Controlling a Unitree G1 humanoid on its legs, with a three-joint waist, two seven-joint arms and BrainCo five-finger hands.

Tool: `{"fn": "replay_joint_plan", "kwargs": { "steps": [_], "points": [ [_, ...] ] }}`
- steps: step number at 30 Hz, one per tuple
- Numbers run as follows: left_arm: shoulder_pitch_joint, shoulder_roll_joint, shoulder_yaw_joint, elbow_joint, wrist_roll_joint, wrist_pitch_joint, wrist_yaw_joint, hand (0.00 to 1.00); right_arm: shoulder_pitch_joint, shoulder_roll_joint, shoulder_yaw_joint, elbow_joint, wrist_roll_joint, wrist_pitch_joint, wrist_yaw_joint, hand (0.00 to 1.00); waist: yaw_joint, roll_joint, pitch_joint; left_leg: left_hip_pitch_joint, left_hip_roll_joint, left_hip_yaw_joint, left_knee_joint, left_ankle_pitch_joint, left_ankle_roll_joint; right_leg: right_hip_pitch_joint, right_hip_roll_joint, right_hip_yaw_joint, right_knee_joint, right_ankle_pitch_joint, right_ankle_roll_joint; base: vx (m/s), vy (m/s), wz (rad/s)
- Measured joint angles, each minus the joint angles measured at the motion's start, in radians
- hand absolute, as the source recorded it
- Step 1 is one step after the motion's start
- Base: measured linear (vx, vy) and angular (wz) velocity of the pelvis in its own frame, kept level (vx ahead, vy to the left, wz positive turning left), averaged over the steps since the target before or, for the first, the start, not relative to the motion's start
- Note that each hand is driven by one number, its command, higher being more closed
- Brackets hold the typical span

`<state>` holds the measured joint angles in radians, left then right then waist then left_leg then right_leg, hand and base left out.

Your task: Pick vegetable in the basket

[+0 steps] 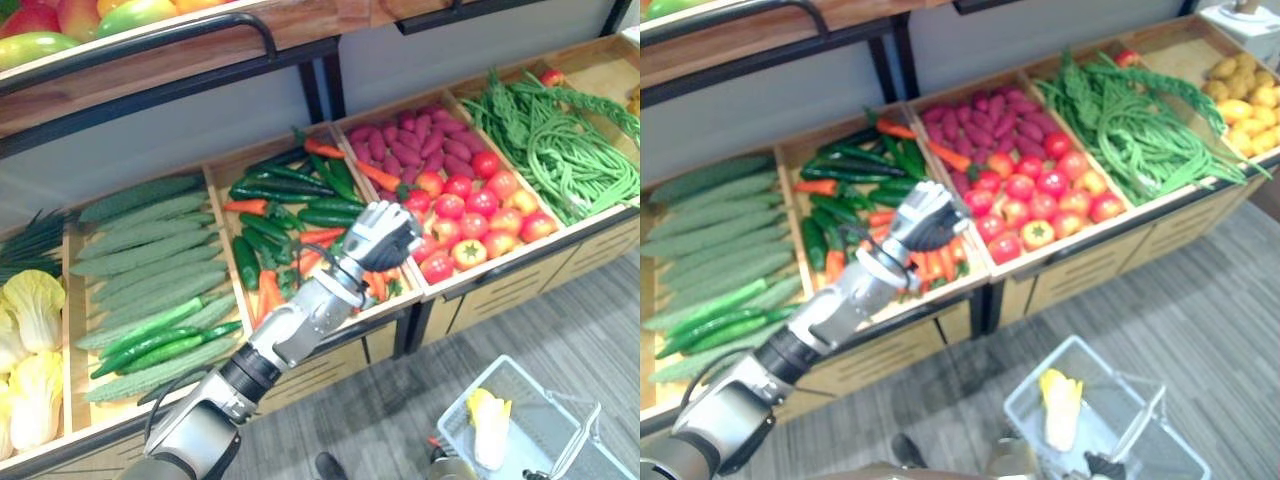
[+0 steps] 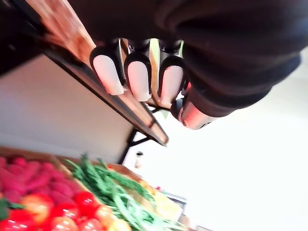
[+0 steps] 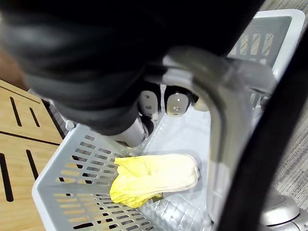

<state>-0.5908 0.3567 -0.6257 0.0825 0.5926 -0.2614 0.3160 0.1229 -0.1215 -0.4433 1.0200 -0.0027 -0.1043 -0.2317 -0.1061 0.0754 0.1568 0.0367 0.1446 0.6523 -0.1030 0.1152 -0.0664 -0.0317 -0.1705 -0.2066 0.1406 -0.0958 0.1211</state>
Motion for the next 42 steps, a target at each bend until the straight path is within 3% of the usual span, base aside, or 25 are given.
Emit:
{"fn": "replay_joint_plan", "kwargs": {
  "steps": [9, 10, 18, 27, 37, 42],
  "points": [
    [0.000, 0.031, -0.050, -0.017, -0.003, -0.031, -0.048, 1.00, 0.030, -0.036, 0.119, -0.107, -0.118, -0.010, 0.005, 1.00, 0.000, 0.000, -0.016, 0.000, 0.002, 0.005, 0.002, 0.000, 0.000, 0.001, 0.007, 0.021, -0.017, 0.016, 0.000, 0.02, 0.001, -0.05],
    [0.000, 0.035, -0.052, -0.024, -0.003, -0.036, -0.049, 0.00, 0.031, -0.039, 0.131, -0.114, -0.119, -0.012, 0.009, 1.00, -0.001, 0.000, -0.016, 0.000, 0.002, 0.006, 0.002, 0.000, 0.000, 0.001, 0.008, 0.022, -0.017, 0.017, 0.000, 0.01, 0.004, -0.03],
    [0.008, 0.035, -0.041, 0.024, -0.001, -0.030, -0.053, 0.00, 0.036, -0.043, 0.139, -0.120, -0.140, -0.010, 0.022, 1.00, -0.002, -0.001, -0.019, -0.001, 0.004, -0.003, 0.000, 0.001, 0.001, 0.000, 0.009, 0.018, -0.016, 0.018, -0.002, 0.00, 0.001, 0.01],
    [0.077, 0.031, 0.087, 0.322, 0.096, 0.092, -0.045, 0.00, 0.036, -0.036, 0.159, -0.120, -0.139, -0.007, 0.021, 1.00, -0.002, -0.021, -0.018, -0.002, 0.005, -0.012, 0.000, 0.001, 0.001, 0.008, 0.007, -0.005, -0.032, 0.018, 0.000, 0.01, 0.001, 0.02],
    [0.081, 0.049, 0.086, 0.489, 0.255, 0.120, -0.008, 0.00, 0.026, -0.036, 0.177, -0.120, -0.138, -0.010, 0.019, 1.00, -0.026, -0.026, -0.016, -0.018, 0.008, 0.009, 0.006, -0.004, -0.005, -0.017, 0.014, 0.016, -0.046, 0.023, -0.001, 0.05, -0.001, -0.06],
    [0.076, 0.051, 0.088, 0.520, 0.256, 0.140, -0.003, 0.00, 0.022, -0.037, 0.176, -0.121, -0.136, -0.011, -0.003, 1.00, -0.031, -0.010, -0.005, -0.018, 0.008, 0.030, 0.006, -0.008, -0.011, -0.035, 0.017, 0.051, -0.052, 0.032, 0.001, 0.05, 0.002, -0.21]
  ]
}}
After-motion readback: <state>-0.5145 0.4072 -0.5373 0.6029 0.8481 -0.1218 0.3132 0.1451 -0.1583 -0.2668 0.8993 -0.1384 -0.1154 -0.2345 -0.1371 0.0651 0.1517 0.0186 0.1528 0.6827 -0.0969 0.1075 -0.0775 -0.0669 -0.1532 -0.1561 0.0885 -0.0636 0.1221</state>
